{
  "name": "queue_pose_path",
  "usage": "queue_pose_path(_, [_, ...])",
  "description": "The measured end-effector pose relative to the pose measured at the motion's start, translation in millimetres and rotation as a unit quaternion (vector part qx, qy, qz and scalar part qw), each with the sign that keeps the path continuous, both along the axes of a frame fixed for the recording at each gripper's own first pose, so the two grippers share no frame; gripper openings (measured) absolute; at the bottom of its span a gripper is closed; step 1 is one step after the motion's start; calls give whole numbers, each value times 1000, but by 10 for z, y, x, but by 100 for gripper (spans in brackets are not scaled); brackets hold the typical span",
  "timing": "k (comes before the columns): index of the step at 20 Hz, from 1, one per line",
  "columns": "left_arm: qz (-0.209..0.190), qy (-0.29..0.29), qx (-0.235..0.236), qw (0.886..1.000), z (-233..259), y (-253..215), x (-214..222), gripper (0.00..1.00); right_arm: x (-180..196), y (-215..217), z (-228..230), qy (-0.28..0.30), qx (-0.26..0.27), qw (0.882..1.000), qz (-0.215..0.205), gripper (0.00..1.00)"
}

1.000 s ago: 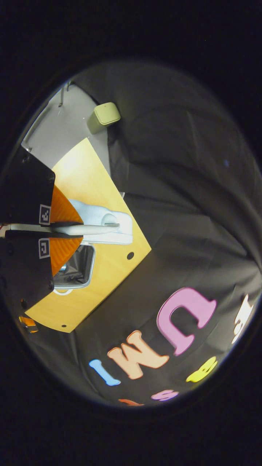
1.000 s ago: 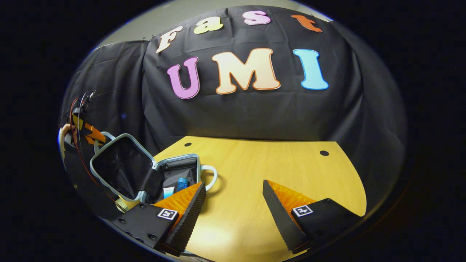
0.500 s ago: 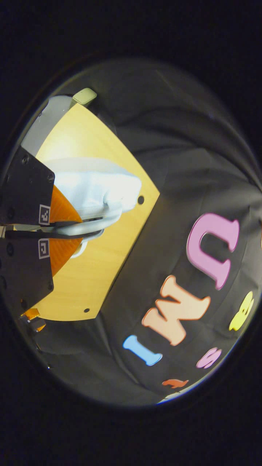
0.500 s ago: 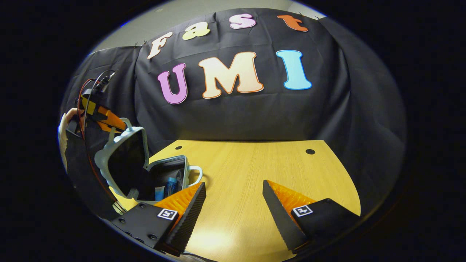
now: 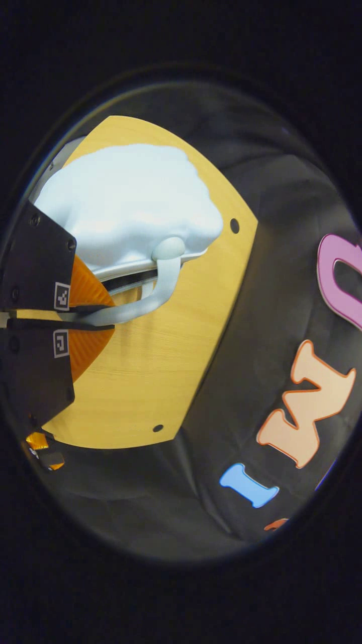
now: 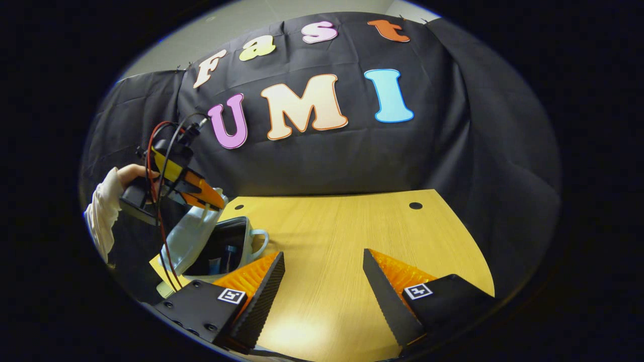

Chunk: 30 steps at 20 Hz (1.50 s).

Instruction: First open the suitcase, pack the skin care products into it, and then close the suitcase.

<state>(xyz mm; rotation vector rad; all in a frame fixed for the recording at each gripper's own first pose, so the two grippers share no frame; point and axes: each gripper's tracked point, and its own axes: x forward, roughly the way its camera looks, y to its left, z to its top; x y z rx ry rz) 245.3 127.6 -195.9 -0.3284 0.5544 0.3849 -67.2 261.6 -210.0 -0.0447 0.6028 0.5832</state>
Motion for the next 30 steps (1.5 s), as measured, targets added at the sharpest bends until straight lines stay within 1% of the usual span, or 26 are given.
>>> queue_pose_path(3, [2, 35, -8, 999, -285, -54, 188, 0, 32, -123, -74, 5, -5, 1000, -13, 98])
queue_pose_path(7, [13, 80, -15, 997, -667, 46, 432, 0, 15, -239, -161, 17, -11, 1000, -20, 98])
queue_pose_path(10, [18, 101, -17, 995, -797, 48, 523, 0, 23, -250, -169, 21, -11, 1000, -20, 98])
queue_pose_path(11, [17, 104, -21, 994, -823, 43, 552, 2, 29, -236, -176, 21, -10, 1000, -19, 98])
queue_pose_path(12, [16, 107, -28, 994, -869, 24, 561, 6, 40, -233, -172, 21, -8, 1000, -18, 98])
queue_pose_path(13, [19, 109, -31, 993, -867, 25, 551, 17, 40, -212, -160, 20, -5, 1000, -17, 98])
queue_pose_path(14, [16, 110, -36, 993, -879, -15, 494, 19, 44, -183, -133, 19, -1, 1000, -16, 98])
queue_pose_path(15, [8, 112, -34, 993, -855, -66, 449, 41, 50, -151, -100, 16, 3, 1000, -14, 98])
queue_pose_path(16, [-2, 117, -25, 993, -847, -105, 401, 47, 55, -113, -76, 13, 6, 1000, -13, 98])
queue_pose_path(17, [-13, 121, -7, 993, -803, -163, 347, 58, 57, -80, -38, 9, 11, 1000, -11, 98])
queue_pose_path(18, [-26, 125, 10, 992, -782, -225, 289, 65, 60, -40, 6, 5, 17, 1000, -10, 98])
queue_pose_path(19, [-42, 133, 24, 990, -755, -307, 186, 75, 51, 6, 56, 2, 25, 1000, -9, 98])
queue_pose_path(21, [-71, 141, 53, 986, -692, -463, -64, 88, 17, 103, 140, -3, 37, 999, -7, 98])
queue_pose_path(22, [-84, 140, 68, 984, -676, -488, -170, 89, 4, 155, 182, -8, 43, 999, -6, 94])
queue_pose_path(24, [-103, 126, 94, 982, -592, -657, -338, 90, -28, 232, 314, -17, 56, 998, -4, 94])
queue_pose_path(25, [-113, 118, 106, 981, -533, -732, -437, 89, -42, 270, 388, -20, 64, 998, -5, 98])
queue_pose_path(28, [-129, 93, 158, 975, -323, -876, -705, 88, -66, 348, 623, -36, 87, 996, -13, 98])
queue_pose_path(30, [-139, 74, 180, 971, -244, -976, -839, 88, -97, 387, 763, -48, 96, 994, -17, 98])
